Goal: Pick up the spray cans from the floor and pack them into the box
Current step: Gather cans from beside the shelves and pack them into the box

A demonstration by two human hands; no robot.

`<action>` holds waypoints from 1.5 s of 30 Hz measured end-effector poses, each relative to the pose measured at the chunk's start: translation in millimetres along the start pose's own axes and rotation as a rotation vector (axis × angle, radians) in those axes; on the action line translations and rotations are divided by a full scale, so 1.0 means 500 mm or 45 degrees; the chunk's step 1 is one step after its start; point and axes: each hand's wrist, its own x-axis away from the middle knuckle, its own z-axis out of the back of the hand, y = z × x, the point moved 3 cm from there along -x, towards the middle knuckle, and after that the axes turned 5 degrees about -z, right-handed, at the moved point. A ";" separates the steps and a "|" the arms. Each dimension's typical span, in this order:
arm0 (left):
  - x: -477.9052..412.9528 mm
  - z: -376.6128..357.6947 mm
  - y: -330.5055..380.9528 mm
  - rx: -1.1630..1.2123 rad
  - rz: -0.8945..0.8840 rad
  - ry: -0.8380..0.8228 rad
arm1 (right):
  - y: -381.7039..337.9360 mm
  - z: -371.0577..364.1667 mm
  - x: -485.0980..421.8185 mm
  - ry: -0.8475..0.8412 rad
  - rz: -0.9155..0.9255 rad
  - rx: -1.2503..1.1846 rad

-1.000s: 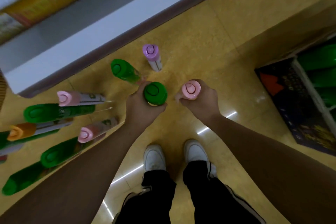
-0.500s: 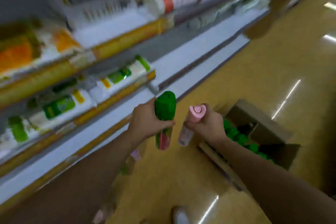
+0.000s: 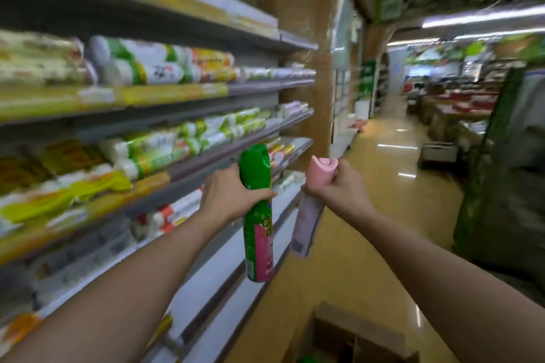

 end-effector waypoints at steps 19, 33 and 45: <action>-0.274 -0.273 0.208 0.241 -0.259 -0.093 | 0.103 0.203 -0.183 0.434 -0.069 0.236; -0.499 -0.499 0.144 0.351 -0.420 -0.414 | 0.203 0.118 -0.337 0.645 -0.250 0.307; -0.474 -0.771 0.057 0.320 -0.260 -0.621 | 0.481 0.055 -0.403 0.487 -0.435 0.419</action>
